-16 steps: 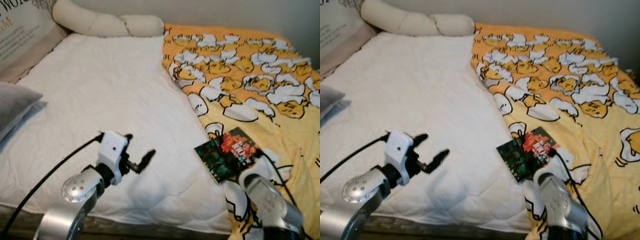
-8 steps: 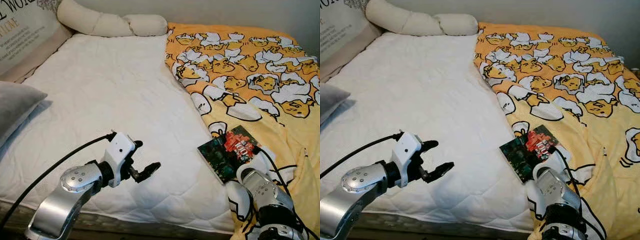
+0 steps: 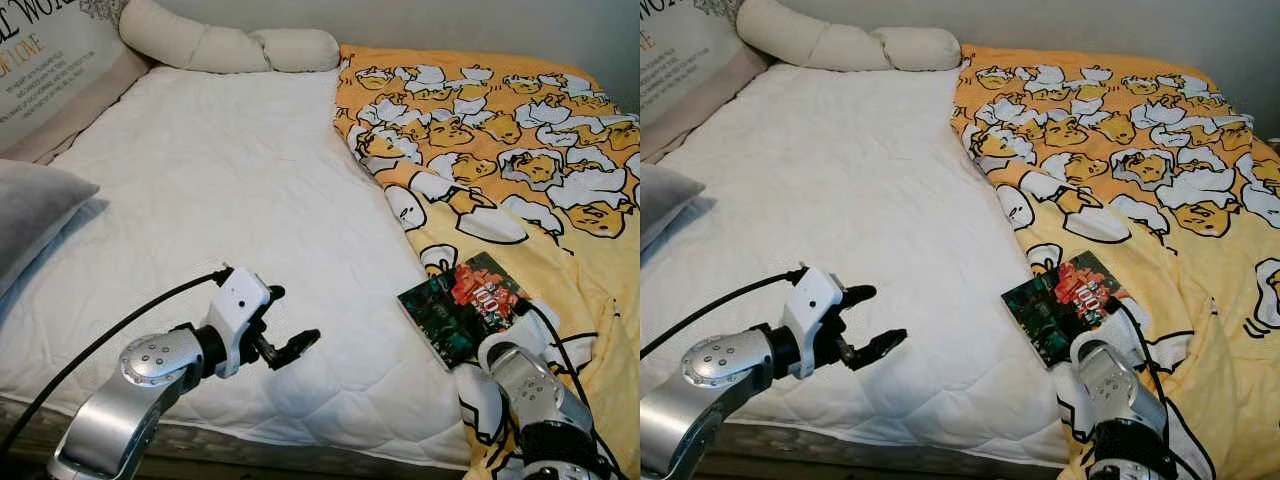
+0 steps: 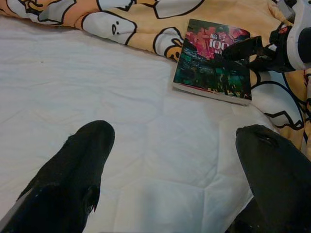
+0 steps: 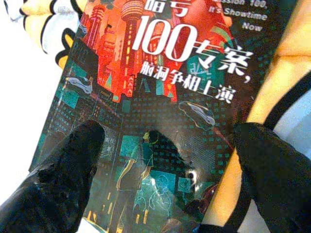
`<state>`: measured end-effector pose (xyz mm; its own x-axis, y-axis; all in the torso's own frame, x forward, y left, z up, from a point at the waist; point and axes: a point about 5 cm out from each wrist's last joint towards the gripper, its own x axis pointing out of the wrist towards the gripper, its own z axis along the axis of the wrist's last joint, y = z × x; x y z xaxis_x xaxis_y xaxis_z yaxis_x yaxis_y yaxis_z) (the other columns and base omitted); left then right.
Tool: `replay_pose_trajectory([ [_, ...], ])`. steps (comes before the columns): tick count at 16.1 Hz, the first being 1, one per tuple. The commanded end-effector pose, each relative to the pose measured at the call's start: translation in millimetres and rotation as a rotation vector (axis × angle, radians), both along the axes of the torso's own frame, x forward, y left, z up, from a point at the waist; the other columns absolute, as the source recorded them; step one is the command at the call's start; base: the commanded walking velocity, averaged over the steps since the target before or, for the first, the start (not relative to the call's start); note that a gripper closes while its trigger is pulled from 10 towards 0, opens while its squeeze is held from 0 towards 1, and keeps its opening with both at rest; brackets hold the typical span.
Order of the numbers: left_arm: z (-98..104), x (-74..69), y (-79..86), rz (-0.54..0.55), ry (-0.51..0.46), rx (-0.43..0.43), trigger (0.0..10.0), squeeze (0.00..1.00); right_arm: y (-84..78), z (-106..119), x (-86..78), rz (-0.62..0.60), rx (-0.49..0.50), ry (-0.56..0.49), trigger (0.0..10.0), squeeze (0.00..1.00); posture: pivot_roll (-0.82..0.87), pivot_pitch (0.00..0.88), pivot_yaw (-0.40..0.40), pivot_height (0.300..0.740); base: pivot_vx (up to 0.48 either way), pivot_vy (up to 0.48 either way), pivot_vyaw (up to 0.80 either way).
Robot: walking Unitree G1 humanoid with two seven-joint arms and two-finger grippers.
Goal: Clean up the room
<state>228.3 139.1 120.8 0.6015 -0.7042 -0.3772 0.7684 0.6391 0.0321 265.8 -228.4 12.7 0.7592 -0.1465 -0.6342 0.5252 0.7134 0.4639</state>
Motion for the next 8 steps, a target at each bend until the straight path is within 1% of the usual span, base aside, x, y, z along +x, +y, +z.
replay_pose_trajectory([
  [1, 3.7, 0.7, -1.8, -0.019, -0.011, -0.001, 10.0, 0.0, -0.6, -2.7, -4.1, -0.021, 0.023, 0.015, 10.0, 1.0, 0.07, 0.0, 0.018, 0.74, 0.0, 0.0, 0.0],
  [4, 3.7, -1.2, -1.8, -0.025, -0.007, 0.001, 10.0, 0.0, 0.5, -4.9, -11.2, -0.042, 0.056, 0.02, 10.0, 1.0, 0.07, 0.0, 0.02, 0.74, 0.0, 0.0, 0.0],
  [6, 3.8, -1.1, -2.3, -0.028, -0.007, -0.001, 10.0, 0.0, 1.4, -4.2, -10.9, -0.041, 0.067, -0.001, 10.0, 1.0, 0.07, 0.0, 0.023, 0.74, 0.0, 0.0, 0.0],
  [8, 3.8, 0.0, -3.4, -0.038, -0.007, 0.001, 10.0, 0.0, 5.0, -4.5, -6.8, -0.028, 0.112, -0.024, 10.0, 0.99, 0.07, 0.0, 0.03, 0.74, 0.0, 0.0, 0.0],
])
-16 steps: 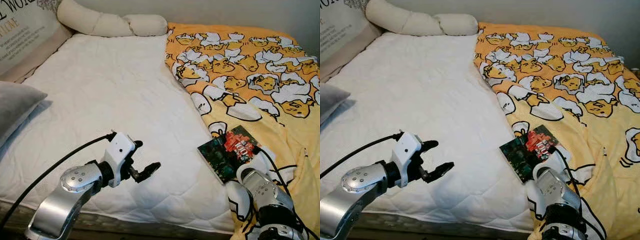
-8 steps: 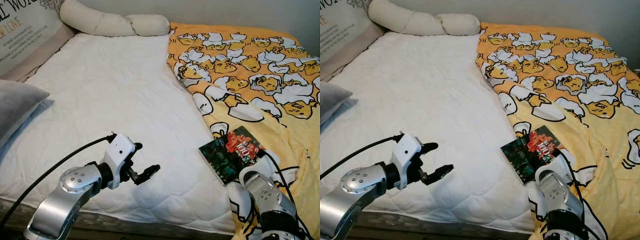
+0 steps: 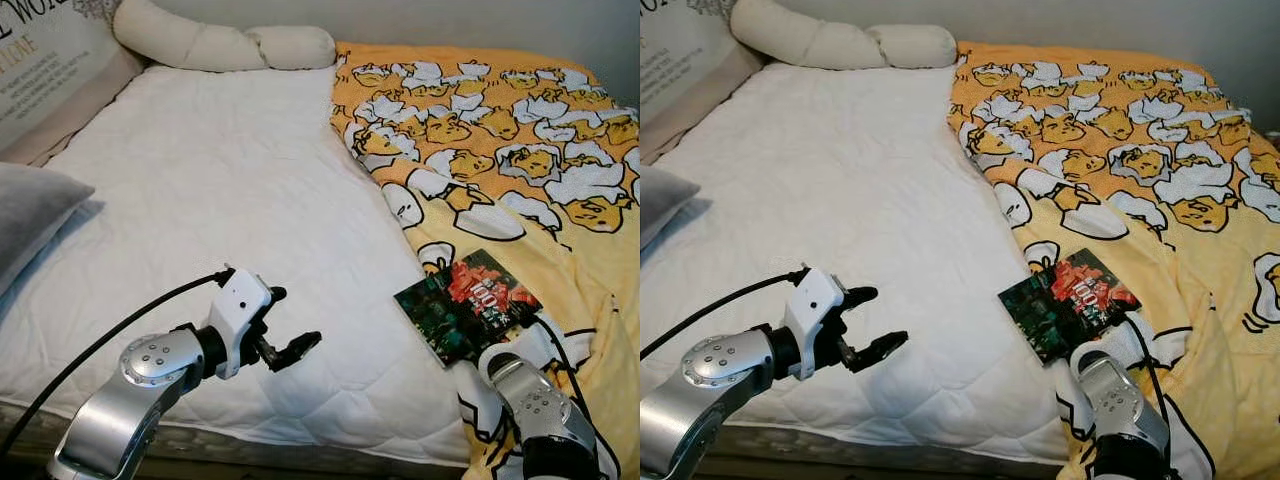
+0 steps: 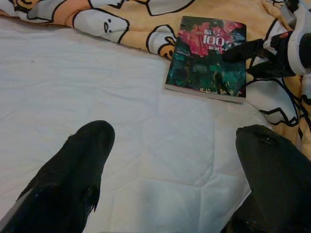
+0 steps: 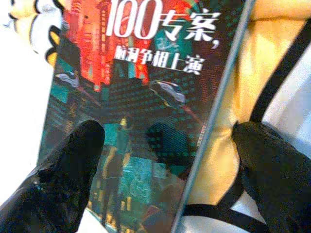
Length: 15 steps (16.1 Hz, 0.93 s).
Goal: Clean up the room
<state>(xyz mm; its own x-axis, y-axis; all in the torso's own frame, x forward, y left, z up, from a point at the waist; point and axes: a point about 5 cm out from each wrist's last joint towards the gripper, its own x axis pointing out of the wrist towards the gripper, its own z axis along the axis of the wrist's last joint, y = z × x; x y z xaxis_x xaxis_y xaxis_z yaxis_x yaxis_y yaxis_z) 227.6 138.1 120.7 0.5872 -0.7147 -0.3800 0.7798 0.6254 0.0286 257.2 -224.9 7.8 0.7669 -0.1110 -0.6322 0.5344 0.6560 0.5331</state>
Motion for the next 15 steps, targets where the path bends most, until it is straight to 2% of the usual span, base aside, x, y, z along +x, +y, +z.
replay_pose_trajectory([
  [1, 4, 1.7, -2.8, -0.025, -0.017, 0.005, 10.0, 0.0, 1.8, 1, 5.4, 0.006, 0.027, -0.034, 10.0, 0.75, 0.07, 0.0, 0.028, 0.74, 0.0, 0.0, 0.0],
  [2, 5, 2.5, -1.8, -0.024, -0.023, 0.01, 10.0, 0.0, 1.0, 7, 11.5, 0.013, 0.025, -0.091, 10.0, 0.39, 0.08, 0.0, 0.026, 0.74, 0.0, 0.0, 0.0],
  [3, 5, 2.6, -1.5, -0.023, -0.024, 0.011, 10.0, 0.0, 0.6, 9, 12.8, 0.011, 0.027, -0.104, 10.0, 0.39, 0.08, 0.0, 0.026, 0.74, 0.0, 0.0, 0.0],
  [4, 5, 2.1, -0.4, -0.02, -0.024, 0.012, 10.0, 0.0, 0.5, 13, 15.3, 0.01, 0.036, -0.137, 10.0, 0.13, 0.08, 0.0, 0.025, 0.74, 0.0, 0.0, 0.0],
  [5, 5, 1.5, 0.3, -0.018, -0.024, 0.013, 10.0, 0.0, 1.1, 17, 17.2, 0.013, 0.04, -0.167, 10.0, 0.0, 0.08, 0.0, 0.024, 0.74, 0.0, 0.0, 0.0],
  [9, 5, 1.5, 0.5, -0.016, -0.03, 0.014, 10.0, 0.0, 4.5, 23, 21.3, 0.019, 0.056, -0.239, 10.0, 0.0, 0.08, 0.0, 0.027, 0.74, 0.0, 0.0, 0.0],
  [11, 4, 4.5, -0.2, -0.014, -0.033, 0.016, 10.0, 0.0, 9.8, 14, 21.0, 0.036, 0.08, -0.232, 10.0, 0.0, 0.07, 0.0, 0.035, 0.74, 0.0, 0.0, 0.0],
  [15, 6, 5.9, -0.8, -0.016, -0.043, 0.019, 10.0, 0.0, 5.8, -13, 10.2, 0.056, 0.047, -0.164, 10.0, 0.0, 0.09, 0.0, 0.052, 0.74, 0.0, 0.0, 0.0],
])
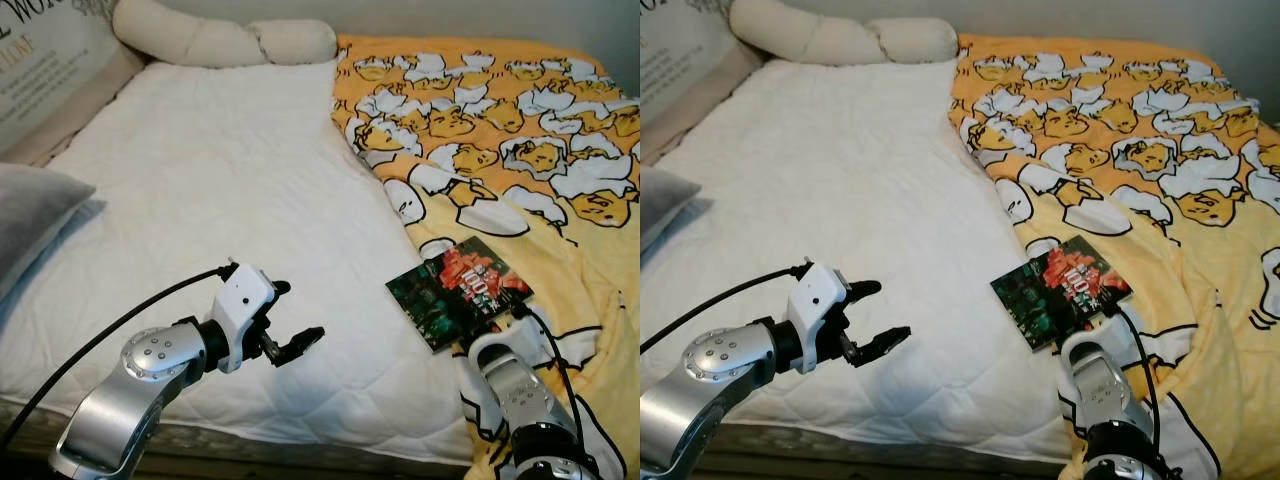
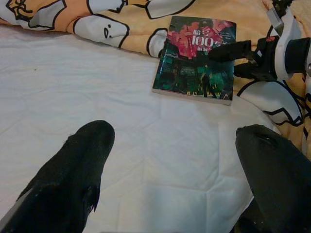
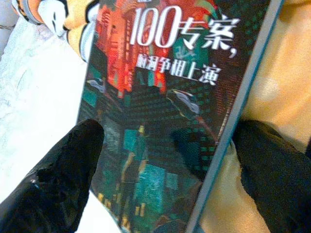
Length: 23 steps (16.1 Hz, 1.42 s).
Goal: Clean up the room
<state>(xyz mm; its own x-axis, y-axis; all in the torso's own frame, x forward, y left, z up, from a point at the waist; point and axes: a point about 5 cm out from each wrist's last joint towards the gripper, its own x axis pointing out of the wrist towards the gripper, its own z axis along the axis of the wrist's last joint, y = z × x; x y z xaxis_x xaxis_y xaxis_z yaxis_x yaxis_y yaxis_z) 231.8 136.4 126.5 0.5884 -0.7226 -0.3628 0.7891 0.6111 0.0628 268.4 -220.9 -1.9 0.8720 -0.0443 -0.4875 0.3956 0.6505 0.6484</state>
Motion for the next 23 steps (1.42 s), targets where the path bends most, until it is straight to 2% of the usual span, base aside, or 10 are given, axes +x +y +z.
replay_pose_trajectory([
  [1, 2, 1.8, 2.2, 0.003, -0.009, 0.014, 10.0, 0.0, 0.5, -5, -1.9, 0.001, 0.003, 0.008, 10.0, 0.0, 0.1, 0.0, 0.058, 0.74, 0.0, 0.0, 0.0],
  [3, 3, 1.5, 3.7, 0.005, -0.014, 0.017, 10.0, 0.0, -1.8, -6, -2.1, -0.026, 0.055, -0.054, 10.0, 0.0, 0.11, 0.0, 0.069, 0.74, 0.0, 0.0, 0.0],
  [5, 5, -0.5, 5.2, 0.004, -0.019, 0.019, 10.0, 0.0, -2.4, -2, 0.0, -0.066, 0.18, -0.197, 10.0, 0.0, 0.13, 0.0, 0.08, 0.74, 0.0, 0.0, 0.0],
  [7, 7, -3.3, 6.5, 0.005, -0.02, 0.011, 10.0, 0.0, 2.2, 6, 3.7, -0.025, 0.254, -0.324, 10.0, 0.0, 0.14, 0.0, 0.08, 0.74, 0.0, 0.0, 0.0],
  [10, 7, -4.8, 7.5, 0.008, -0.018, 0.01, 10.0, 0.0, 4.6, 11, 7.0, -0.001, 0.277, -0.4, 10.0, 0.0, 0.15, 0.0, 0.076, 0.74, 0.0, 0.0, 0.0],
  [12, 7, -4.8, 6.6, 0.011, -0.021, 0.007, 10.0, 0.0, 8.7, 16, 11.5, 0.043, 0.28, -0.442, 6.6, 0.0, 0.15, 0.0, 0.069, 0.74, 0.0, 0.0, 0.0],
  [13, 7, -4.8, 6.3, 0.013, -0.021, 0.006, 10.0, 0.0, 10.4, 16, 13.0, 0.056, 0.278, -0.439, 3.1, 0.0, 0.16, 0.0, 0.068, 0.74, 0.0, 0.0, 0.0],
  [14, 7, -4.8, 6.1, 0.015, -0.021, 0.006, 10.0, 0.0, 10.4, 15, 14.3, 0.052, 0.27, -0.421, 0.4, 0.0, 0.16, 0.0, 0.067, 0.74, 0.0, 0.0, 0.0],
  [15, 7, -4.6, 6.0, 0.017, -0.022, 0.006, 10.0, 0.0, 9.5, 14, 15.5, 0.039, 0.265, -0.401, 0.0, 0.0, 0.16, 0.0, 0.064, 0.74, 0.0, 0.0, 0.0],
  [23, 6, -4.0, 3.8, 0.016, -0.027, 0.008, 10.0, 0.0, 7.5, 10, 19.6, -0.014, 0.242, -0.329, 0.0, 0.0, 0.16, 0.0, 0.054, 0.74, 0.0, 0.0, 0.0],
])
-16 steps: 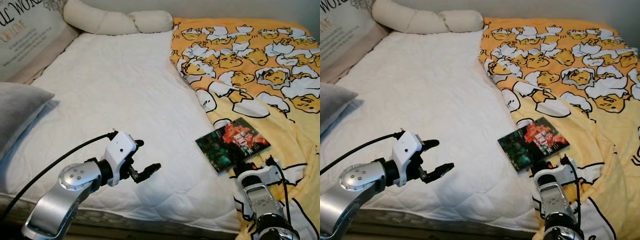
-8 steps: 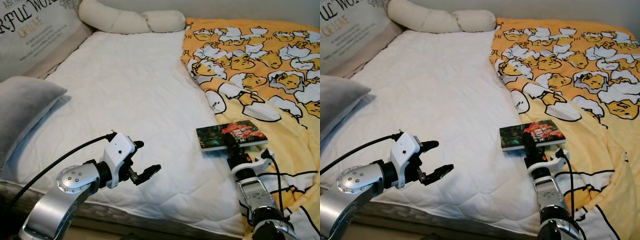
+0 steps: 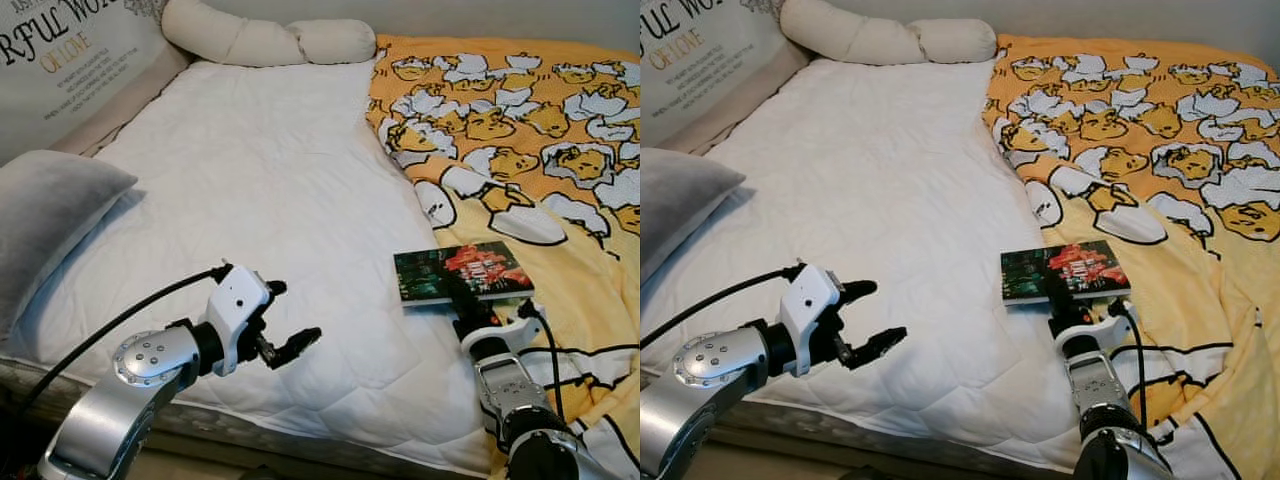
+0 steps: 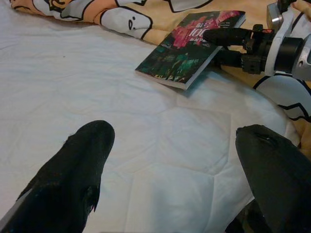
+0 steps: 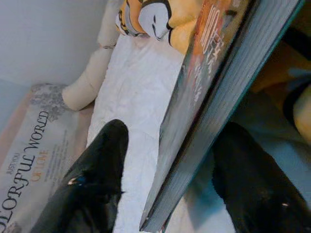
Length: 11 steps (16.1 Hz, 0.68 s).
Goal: Clean up the room
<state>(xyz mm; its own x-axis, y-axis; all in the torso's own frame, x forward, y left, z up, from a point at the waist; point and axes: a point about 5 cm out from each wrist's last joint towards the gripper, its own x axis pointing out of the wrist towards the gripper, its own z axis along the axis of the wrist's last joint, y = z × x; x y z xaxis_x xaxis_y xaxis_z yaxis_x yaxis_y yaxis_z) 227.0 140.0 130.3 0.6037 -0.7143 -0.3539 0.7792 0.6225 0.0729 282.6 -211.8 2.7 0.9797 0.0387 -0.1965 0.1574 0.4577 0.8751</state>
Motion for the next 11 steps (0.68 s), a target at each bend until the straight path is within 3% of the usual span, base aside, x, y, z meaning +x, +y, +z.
replay_pose_trajectory([
  [1, 2.4, 1.1, -0.1, 0.001, -0.015, 0.009, 10.0, 0.0, -1.8, 4.7, 5.3, -0.02, -0.011, -0.008, 0.0, 0.0, 0.16, 0.0, 0.054, 0.74, 0.0, 0.0, 0.0],
  [11, 4.0, 6.0, -1.2, 0.011, -0.043, 0.009, 10.0, 0.0, -5.1, 0.9, 4.9, -0.028, -0.098, 0.069, 0.0, 0.0, 0.16, 0.0, 0.046, 0.74, 0.0, 0.0, 0.0],
])
